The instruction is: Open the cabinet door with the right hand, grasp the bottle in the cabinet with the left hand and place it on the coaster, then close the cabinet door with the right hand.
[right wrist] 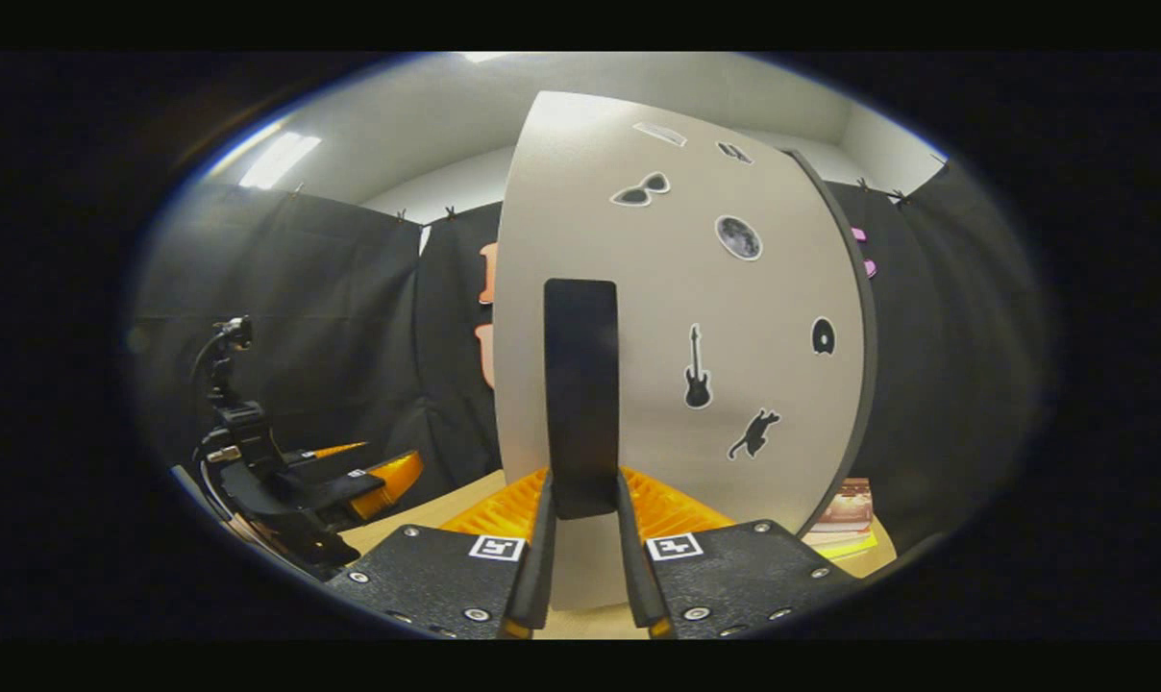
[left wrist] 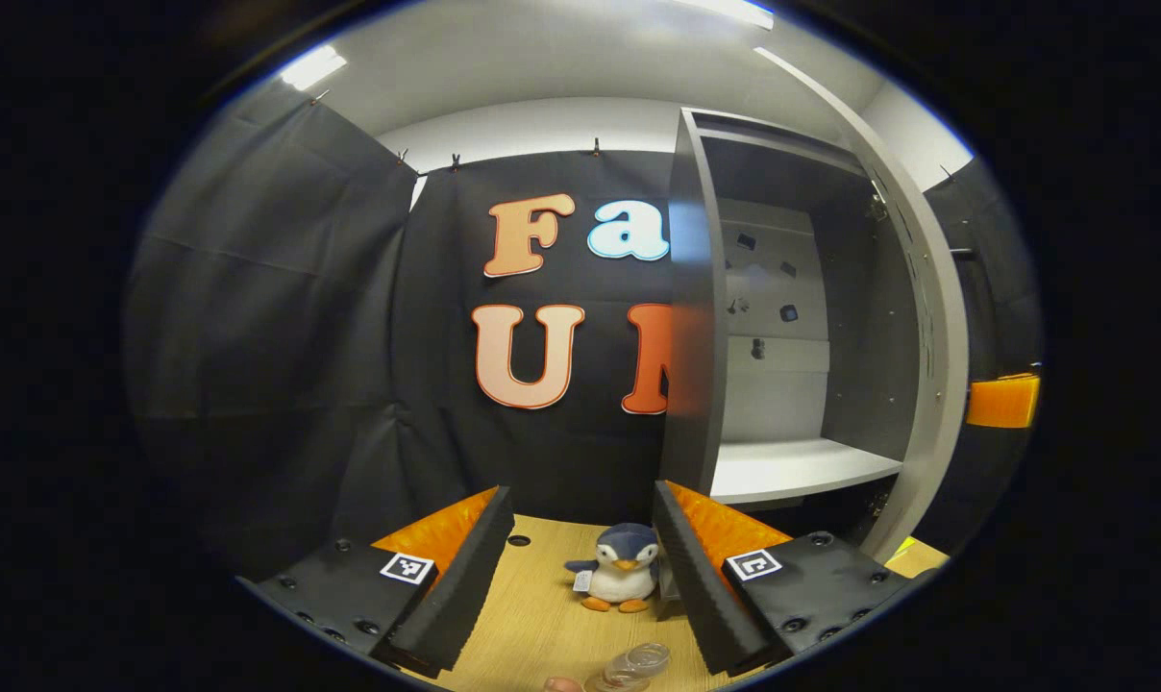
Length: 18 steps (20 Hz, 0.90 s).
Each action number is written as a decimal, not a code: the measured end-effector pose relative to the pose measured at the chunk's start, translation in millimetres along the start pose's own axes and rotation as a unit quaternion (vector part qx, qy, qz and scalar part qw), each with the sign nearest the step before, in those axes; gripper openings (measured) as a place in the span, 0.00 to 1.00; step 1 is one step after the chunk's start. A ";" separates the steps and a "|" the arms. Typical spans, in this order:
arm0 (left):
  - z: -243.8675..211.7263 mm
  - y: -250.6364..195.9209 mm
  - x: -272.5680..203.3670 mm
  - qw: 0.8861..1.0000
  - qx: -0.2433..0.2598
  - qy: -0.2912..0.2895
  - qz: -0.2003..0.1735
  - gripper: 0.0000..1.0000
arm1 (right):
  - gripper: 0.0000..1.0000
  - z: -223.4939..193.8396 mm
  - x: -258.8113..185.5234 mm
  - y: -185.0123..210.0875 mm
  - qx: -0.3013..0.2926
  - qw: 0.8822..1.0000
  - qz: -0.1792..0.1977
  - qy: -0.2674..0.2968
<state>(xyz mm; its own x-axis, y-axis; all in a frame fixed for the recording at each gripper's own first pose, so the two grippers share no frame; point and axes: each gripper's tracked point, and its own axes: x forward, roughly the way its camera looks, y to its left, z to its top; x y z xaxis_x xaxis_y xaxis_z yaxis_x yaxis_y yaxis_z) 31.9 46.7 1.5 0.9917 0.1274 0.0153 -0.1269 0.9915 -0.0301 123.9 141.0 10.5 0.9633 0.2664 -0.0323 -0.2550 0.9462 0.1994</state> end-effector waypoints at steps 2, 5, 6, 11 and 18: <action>-1.1 6.4 5.8 1.000 0.002 0.001 0.000 0.95 | 0.32 1.2 3.6 2.5 -0.001 1.000 -0.009 -0.001; -4.4 8.9 15.9 1.000 -0.001 0.004 -0.009 0.95 | 0.32 0.9 15.5 2.0 -0.011 1.000 -0.025 -0.006; -5.5 6.9 17.9 1.000 -0.003 0.006 -0.015 0.95 | 0.29 0.8 16.1 2.4 -0.008 0.999 -0.030 -0.005; -8.2 3.8 23.6 0.999 -0.010 0.007 -0.031 0.95 | 0.32 0.9 22.9 5.3 -0.006 0.999 -0.045 -0.006; -12.6 12.4 34.7 0.999 -0.021 0.010 -0.038 0.95 | 0.32 2.5 33.4 5.6 -0.012 0.997 -0.071 -0.016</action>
<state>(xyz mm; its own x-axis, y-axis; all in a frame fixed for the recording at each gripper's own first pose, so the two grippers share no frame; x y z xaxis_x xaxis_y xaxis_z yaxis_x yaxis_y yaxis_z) 64.9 63.1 -10.9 0.9987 0.0504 0.0002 -0.0502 0.9962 -0.0713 154.9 154.8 13.0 0.9919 0.1239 -0.0270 -0.1175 0.9783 0.1707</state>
